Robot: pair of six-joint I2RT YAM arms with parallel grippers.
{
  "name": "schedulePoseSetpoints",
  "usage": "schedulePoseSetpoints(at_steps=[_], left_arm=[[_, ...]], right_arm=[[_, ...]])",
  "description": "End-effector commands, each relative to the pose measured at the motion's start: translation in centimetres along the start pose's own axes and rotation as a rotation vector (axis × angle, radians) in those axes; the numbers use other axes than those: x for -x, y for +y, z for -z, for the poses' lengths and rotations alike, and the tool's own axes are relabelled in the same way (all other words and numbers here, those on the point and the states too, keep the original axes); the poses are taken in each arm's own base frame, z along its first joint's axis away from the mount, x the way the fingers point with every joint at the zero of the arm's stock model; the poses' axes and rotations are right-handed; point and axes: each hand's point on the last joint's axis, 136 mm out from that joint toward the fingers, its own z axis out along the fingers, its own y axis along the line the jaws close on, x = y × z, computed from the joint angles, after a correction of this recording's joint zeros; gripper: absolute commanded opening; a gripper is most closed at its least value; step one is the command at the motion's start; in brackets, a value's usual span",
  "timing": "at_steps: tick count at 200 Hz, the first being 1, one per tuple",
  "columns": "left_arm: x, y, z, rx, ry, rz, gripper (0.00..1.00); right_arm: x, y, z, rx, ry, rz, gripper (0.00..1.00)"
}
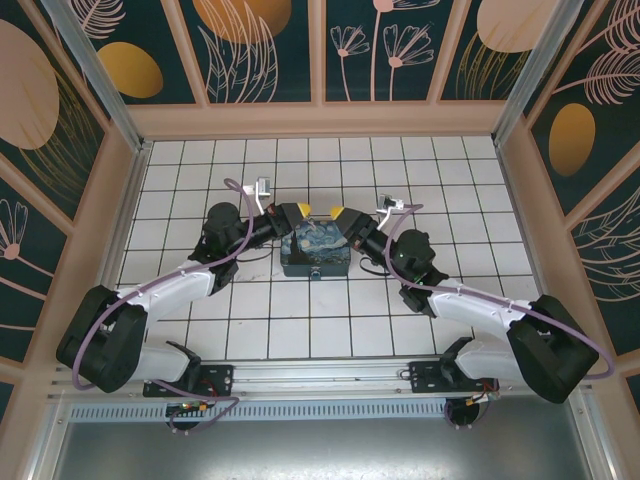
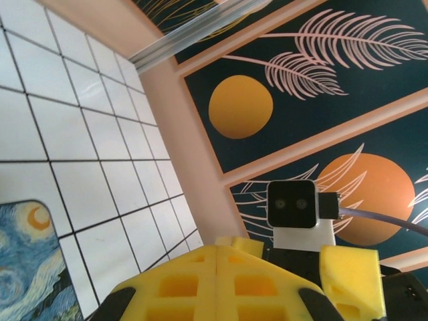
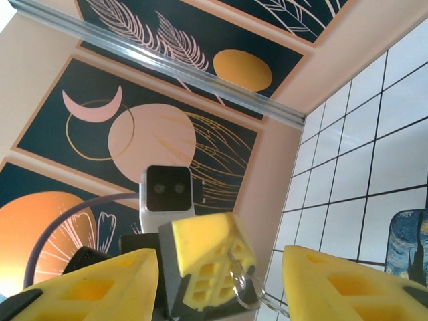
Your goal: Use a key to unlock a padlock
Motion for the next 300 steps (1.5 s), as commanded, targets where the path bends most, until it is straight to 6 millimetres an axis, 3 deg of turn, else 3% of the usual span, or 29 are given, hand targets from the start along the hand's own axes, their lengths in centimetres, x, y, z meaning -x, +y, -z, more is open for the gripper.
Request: schedulePoseSetpoints(at_steps=[1,71,187,236,300], left_arm=[[2.0,-4.0,0.3,-0.114,-0.072,-0.124,0.0],[2.7,-6.0,1.1,-0.189,-0.121,-0.148,0.0],[2.5,-5.4,0.8,-0.177,-0.113,-0.14,0.0],[2.4,-5.2,0.7,-0.172,-0.11,-0.138,0.0],[2.5,-5.0,0.7,-0.163,-0.113,-0.138,0.0]], right_arm=[[0.1,2.1,-0.1,0.09,0.011,0.081,0.5],[-0.2,3.1,-1.5,0.179,0.022,0.078,0.43],[-0.8,5.1,-3.3,0.263,0.022,0.07,0.42],[-1.6,5.0,-4.0,0.264,0.04,0.063,0.4],[-1.8,4.2,-3.6,0.249,0.036,0.046,0.31]])
